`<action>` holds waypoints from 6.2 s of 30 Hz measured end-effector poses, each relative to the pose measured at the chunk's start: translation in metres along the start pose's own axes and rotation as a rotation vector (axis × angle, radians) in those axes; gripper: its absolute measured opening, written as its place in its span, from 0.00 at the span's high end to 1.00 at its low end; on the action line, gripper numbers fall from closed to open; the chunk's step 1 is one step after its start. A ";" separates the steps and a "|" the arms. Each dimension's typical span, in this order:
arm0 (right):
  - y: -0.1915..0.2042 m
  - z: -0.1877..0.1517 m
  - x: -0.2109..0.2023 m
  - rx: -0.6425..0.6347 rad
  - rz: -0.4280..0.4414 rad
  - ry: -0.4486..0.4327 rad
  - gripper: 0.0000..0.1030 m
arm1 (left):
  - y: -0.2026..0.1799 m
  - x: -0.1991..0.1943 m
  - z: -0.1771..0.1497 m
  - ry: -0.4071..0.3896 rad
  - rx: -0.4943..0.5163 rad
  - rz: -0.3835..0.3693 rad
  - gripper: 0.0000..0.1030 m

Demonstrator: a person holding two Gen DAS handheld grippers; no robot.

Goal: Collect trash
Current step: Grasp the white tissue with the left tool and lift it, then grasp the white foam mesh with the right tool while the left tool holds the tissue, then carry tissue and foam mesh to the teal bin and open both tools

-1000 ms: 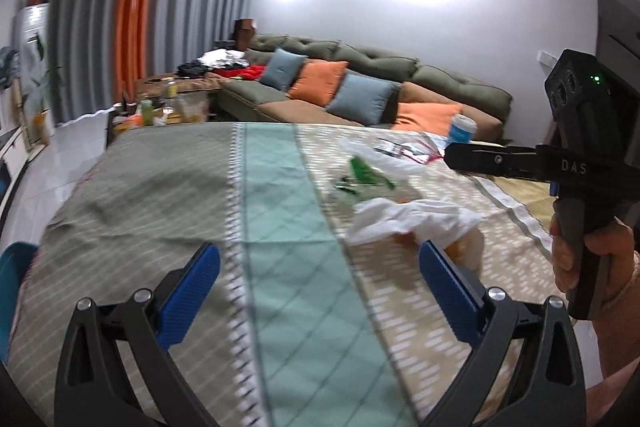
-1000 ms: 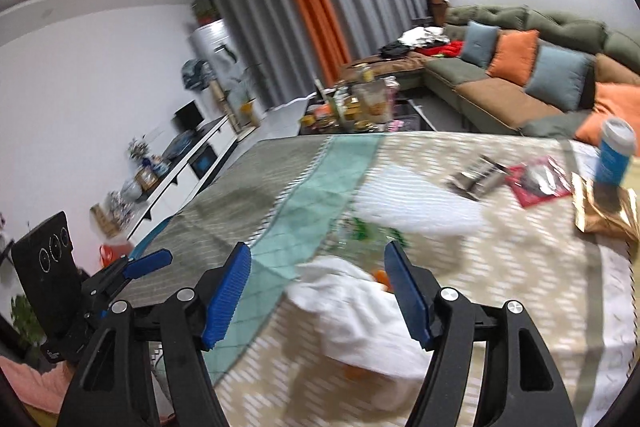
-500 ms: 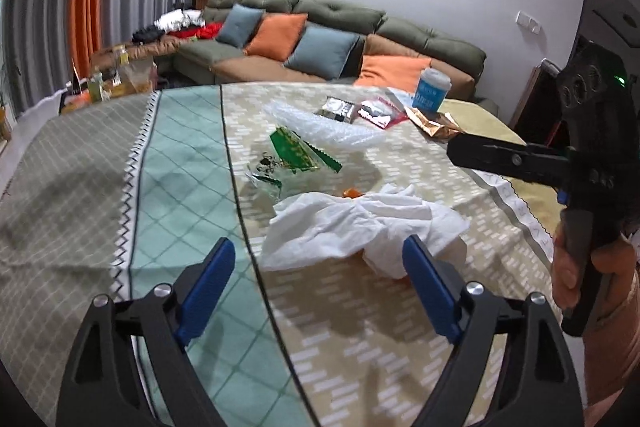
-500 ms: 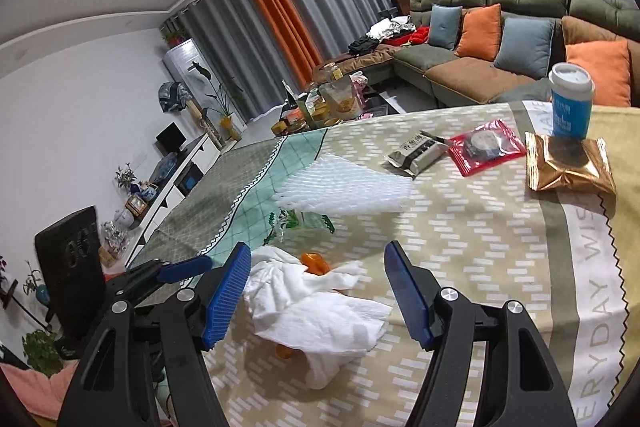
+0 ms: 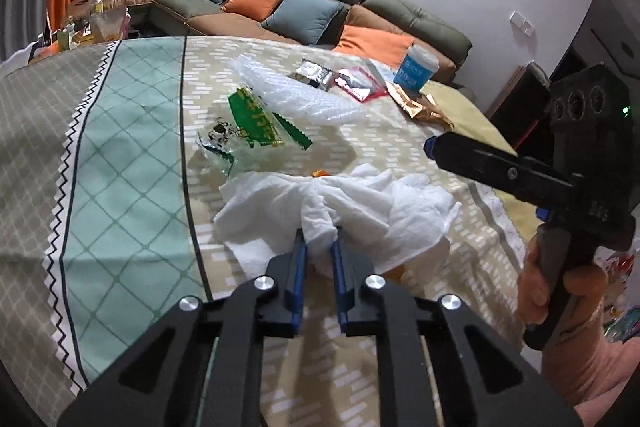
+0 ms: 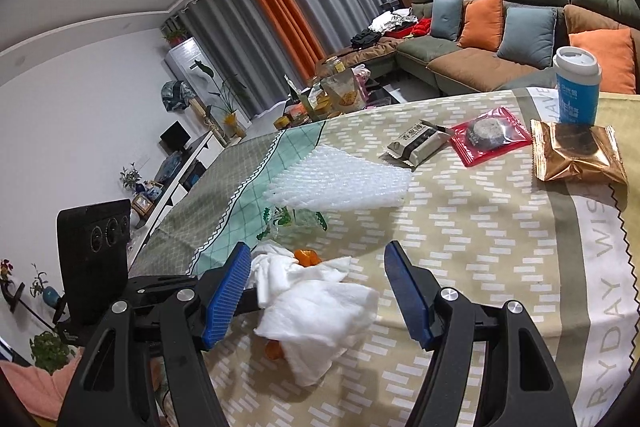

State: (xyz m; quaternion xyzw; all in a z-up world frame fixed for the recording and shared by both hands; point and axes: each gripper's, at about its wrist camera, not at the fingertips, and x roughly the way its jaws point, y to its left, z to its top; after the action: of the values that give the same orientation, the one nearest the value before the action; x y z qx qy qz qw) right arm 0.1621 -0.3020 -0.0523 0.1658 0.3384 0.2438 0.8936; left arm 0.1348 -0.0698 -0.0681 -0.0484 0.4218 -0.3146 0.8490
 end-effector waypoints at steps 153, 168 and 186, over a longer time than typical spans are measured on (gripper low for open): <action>0.345 -0.023 0.227 -0.474 0.376 0.324 0.87 | 0.266 -0.291 -0.149 -0.348 -0.516 0.635 0.91; 0.373 -0.048 0.268 -0.539 0.321 0.426 0.86 | 0.302 -0.272 -0.155 -0.293 -0.598 0.653 0.91; 0.371 -0.050 0.281 -0.499 0.350 0.489 0.70 | 0.321 -0.265 -0.156 -0.295 -0.643 0.657 0.68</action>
State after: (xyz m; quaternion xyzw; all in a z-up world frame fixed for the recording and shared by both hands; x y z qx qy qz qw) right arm 0.1906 0.1651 -0.0640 -0.0646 0.4383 0.4999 0.7442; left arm 0.0584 0.3668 -0.0977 -0.2167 0.3659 0.1266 0.8962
